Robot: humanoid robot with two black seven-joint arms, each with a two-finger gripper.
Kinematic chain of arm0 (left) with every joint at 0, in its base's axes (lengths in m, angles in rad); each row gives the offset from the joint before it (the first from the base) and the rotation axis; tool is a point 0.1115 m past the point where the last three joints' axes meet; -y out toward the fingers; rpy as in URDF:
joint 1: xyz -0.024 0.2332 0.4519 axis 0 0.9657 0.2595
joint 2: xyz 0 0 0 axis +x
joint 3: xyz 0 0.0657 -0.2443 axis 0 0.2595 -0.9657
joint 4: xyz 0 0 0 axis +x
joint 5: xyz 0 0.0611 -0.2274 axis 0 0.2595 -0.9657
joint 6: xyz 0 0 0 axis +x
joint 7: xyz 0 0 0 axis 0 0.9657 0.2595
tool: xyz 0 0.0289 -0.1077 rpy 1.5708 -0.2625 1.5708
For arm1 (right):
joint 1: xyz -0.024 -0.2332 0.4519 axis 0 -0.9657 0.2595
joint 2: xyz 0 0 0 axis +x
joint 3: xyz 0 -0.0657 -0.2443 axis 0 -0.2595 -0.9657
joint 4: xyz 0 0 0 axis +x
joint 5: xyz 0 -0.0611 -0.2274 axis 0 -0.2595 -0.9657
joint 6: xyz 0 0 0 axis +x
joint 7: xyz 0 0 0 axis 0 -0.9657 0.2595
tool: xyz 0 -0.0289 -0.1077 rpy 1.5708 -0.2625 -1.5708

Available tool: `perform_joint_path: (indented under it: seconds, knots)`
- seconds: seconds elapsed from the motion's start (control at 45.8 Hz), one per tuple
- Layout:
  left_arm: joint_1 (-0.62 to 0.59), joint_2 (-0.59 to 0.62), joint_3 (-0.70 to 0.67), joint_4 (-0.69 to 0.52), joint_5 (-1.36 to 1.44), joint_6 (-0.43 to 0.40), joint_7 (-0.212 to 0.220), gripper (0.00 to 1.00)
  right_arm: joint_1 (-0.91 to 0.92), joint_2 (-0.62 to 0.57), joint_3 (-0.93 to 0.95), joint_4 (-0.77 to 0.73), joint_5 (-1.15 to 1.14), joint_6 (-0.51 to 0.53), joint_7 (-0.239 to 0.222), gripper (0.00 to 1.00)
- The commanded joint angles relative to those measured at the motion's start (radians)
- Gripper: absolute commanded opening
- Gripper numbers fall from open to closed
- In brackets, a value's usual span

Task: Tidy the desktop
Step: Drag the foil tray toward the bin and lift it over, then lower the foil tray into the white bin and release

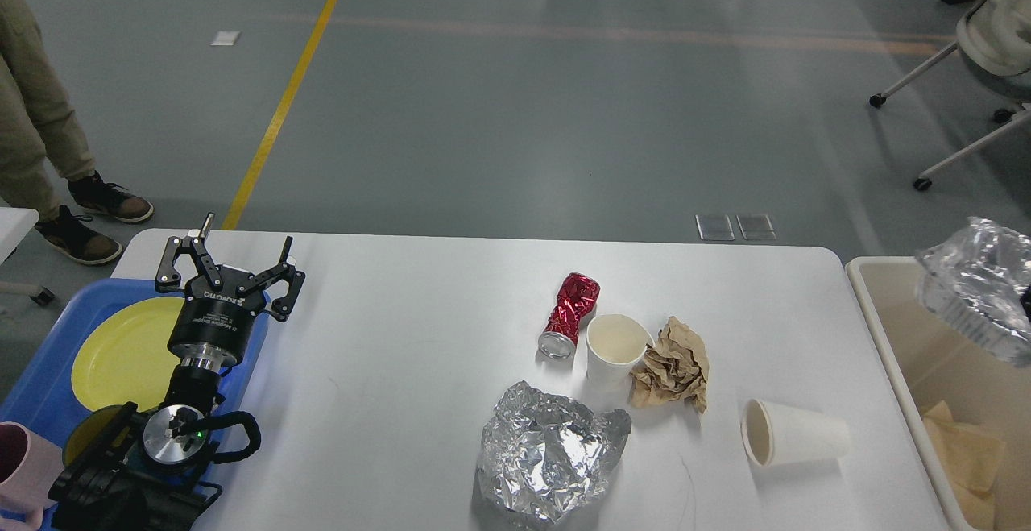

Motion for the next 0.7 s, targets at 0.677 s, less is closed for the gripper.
perform_joint_path:
  seconds: [0.677]
  knots:
    - [0.0, 0.0, 0.0, 0.0, 0.0, 0.0, 0.0, 0.96, -1.443, 0.267, 0.85, -1.331, 0.016, -0.013, 0.005, 0.0]
